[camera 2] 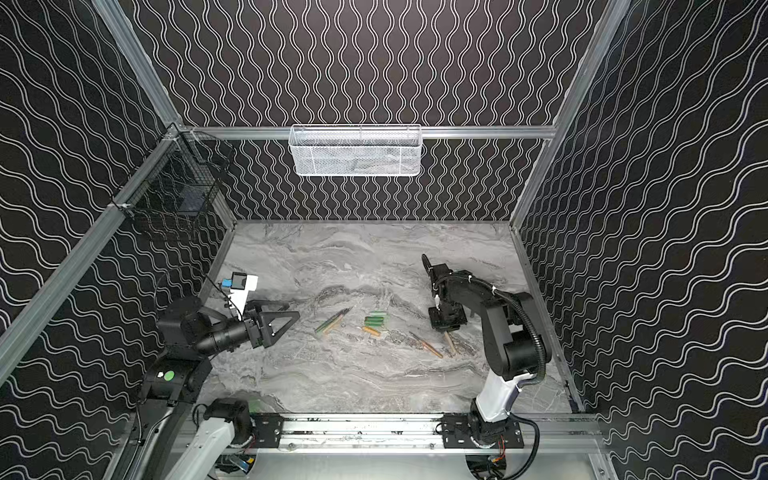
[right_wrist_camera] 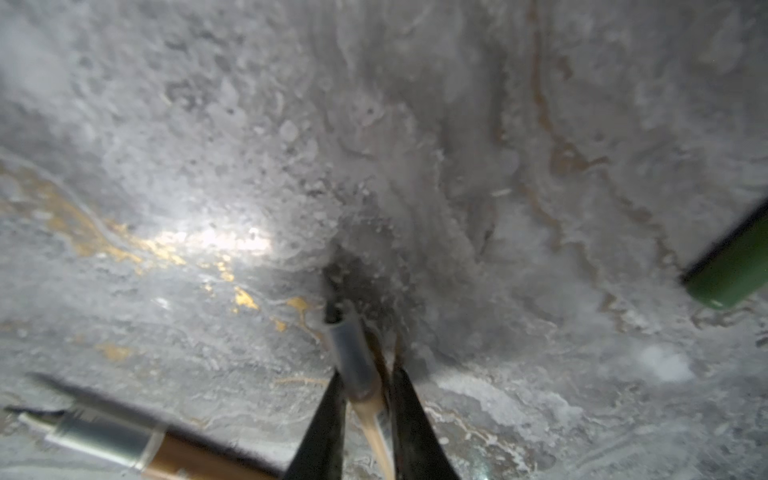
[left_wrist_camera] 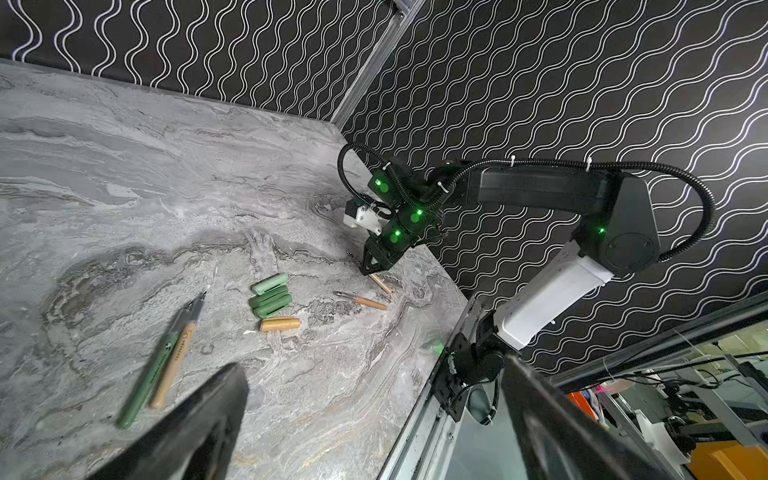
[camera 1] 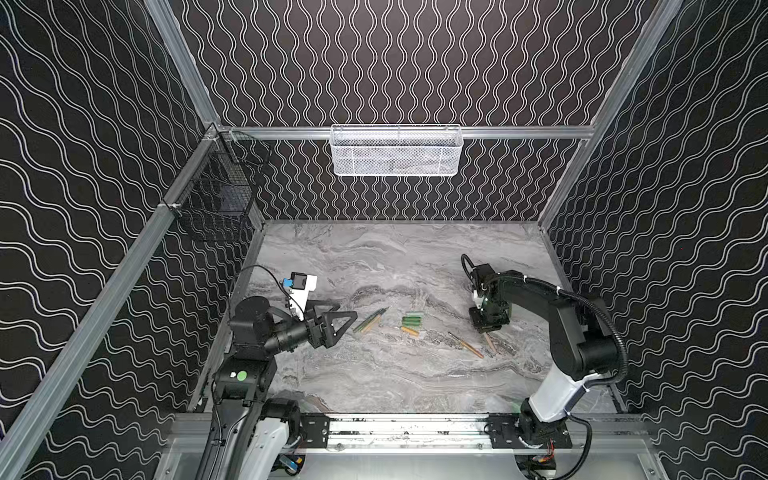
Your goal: Insert the pens into the pen caps
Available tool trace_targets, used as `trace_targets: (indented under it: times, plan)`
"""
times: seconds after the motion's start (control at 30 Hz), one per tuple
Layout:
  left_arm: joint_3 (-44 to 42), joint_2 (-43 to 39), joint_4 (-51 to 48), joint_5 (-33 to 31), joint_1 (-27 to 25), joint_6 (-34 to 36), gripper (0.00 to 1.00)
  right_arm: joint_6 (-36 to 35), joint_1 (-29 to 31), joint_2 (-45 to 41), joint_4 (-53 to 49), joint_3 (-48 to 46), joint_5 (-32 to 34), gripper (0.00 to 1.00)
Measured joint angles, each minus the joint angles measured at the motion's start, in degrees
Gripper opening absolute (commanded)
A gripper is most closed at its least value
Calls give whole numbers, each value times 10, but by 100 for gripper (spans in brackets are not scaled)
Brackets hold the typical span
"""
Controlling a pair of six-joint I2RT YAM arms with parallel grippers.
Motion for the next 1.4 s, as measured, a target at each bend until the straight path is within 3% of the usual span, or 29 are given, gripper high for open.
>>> trace_targets:
  times: [0.4, 0.67, 0.8, 1.07, 1.4]
  plan:
    - [-3, 38, -5, -12, -9, -2, 99, -19, 26, -16, 28, 23, 0, 14]
    - [-7, 44, -19, -66, -85, -4, 99, -43, 84, 37, 53, 64, 1, 17]
    - [-13, 46, -22, -91, -109, -11, 99, -43, 96, 52, 55, 76, 2, 24]
    - [-13, 47, -29, -112, -116, -16, 98, -42, 123, 39, 57, 89, -16, 47]
    - [-13, 39, -37, -122, -116, -16, 99, -104, 184, 36, 76, 128, -31, 50]
